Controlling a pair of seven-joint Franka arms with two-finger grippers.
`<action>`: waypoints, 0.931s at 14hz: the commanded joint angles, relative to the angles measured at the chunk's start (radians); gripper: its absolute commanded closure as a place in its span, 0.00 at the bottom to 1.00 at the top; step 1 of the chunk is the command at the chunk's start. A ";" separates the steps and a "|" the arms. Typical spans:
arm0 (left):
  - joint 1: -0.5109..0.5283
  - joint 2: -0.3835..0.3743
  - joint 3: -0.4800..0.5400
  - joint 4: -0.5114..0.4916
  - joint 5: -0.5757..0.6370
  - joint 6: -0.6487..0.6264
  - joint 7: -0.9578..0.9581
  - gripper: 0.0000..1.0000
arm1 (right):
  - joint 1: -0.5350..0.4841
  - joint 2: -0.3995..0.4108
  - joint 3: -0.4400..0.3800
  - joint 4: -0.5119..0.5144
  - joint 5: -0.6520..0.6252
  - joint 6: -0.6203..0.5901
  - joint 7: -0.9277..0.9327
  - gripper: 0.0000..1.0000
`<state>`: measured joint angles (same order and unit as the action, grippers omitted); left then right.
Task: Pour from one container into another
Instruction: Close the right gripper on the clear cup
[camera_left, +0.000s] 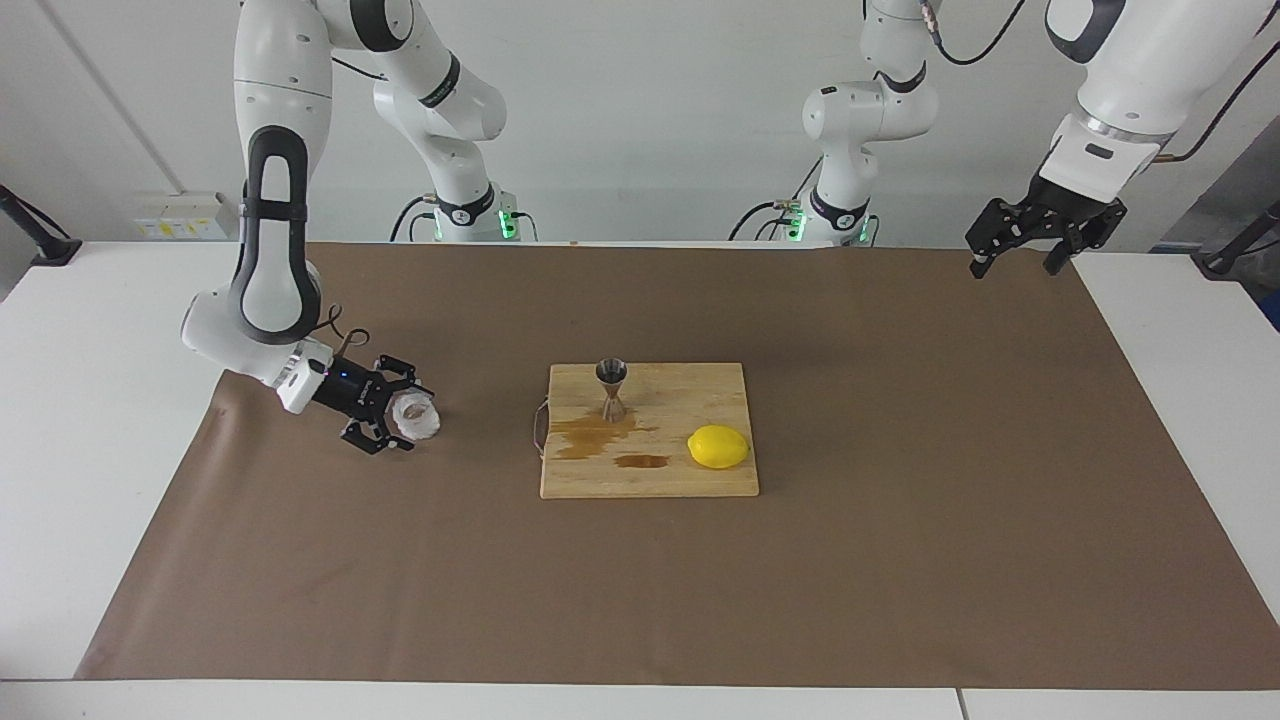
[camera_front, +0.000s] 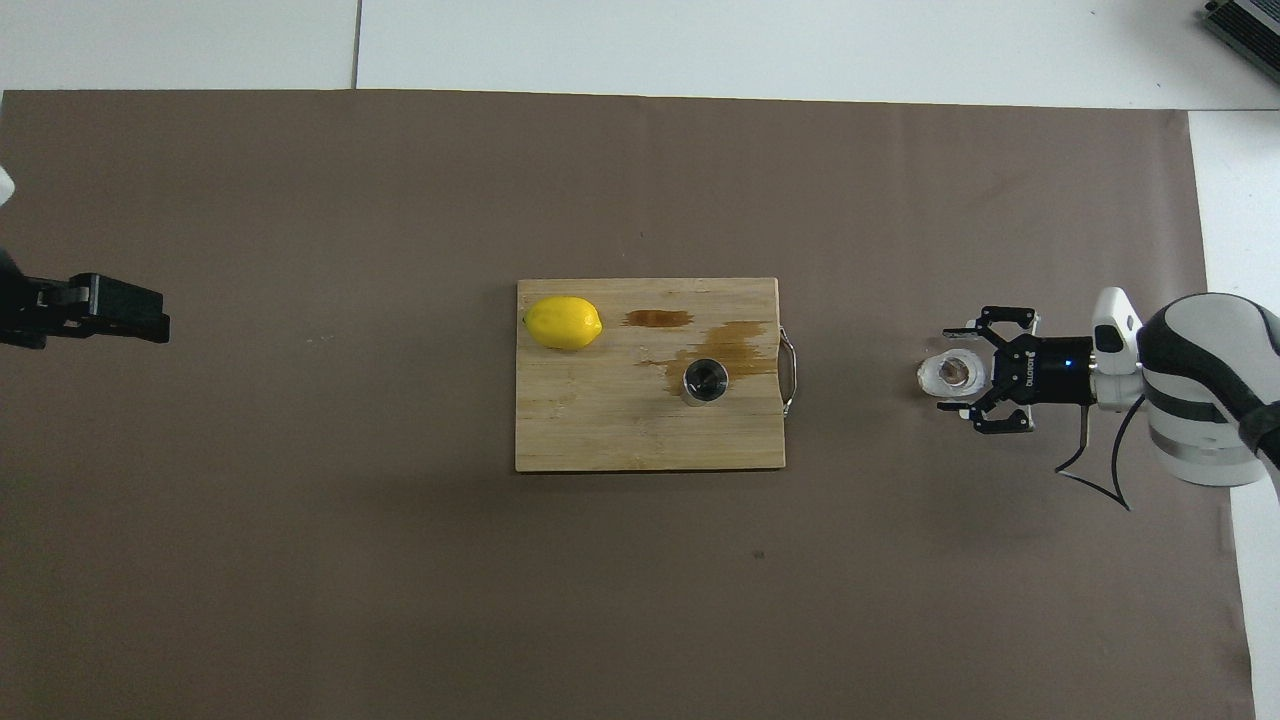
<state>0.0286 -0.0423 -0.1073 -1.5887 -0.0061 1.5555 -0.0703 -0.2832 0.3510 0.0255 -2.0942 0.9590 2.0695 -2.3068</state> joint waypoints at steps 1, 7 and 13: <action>0.001 -0.030 0.018 -0.030 0.003 -0.008 0.009 0.00 | -0.002 0.005 0.005 -0.009 0.027 0.027 -0.034 0.31; -0.001 -0.030 0.017 -0.030 0.003 -0.008 0.009 0.00 | -0.002 0.003 0.005 -0.009 0.027 0.014 -0.036 0.62; -0.001 -0.030 0.017 -0.030 0.003 -0.008 0.009 0.00 | -0.002 -0.007 0.017 0.003 0.026 0.001 -0.026 0.66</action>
<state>0.0314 -0.0430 -0.0962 -1.5898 -0.0061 1.5545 -0.0703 -0.2809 0.3521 0.0283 -2.0946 0.9591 2.0804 -2.3078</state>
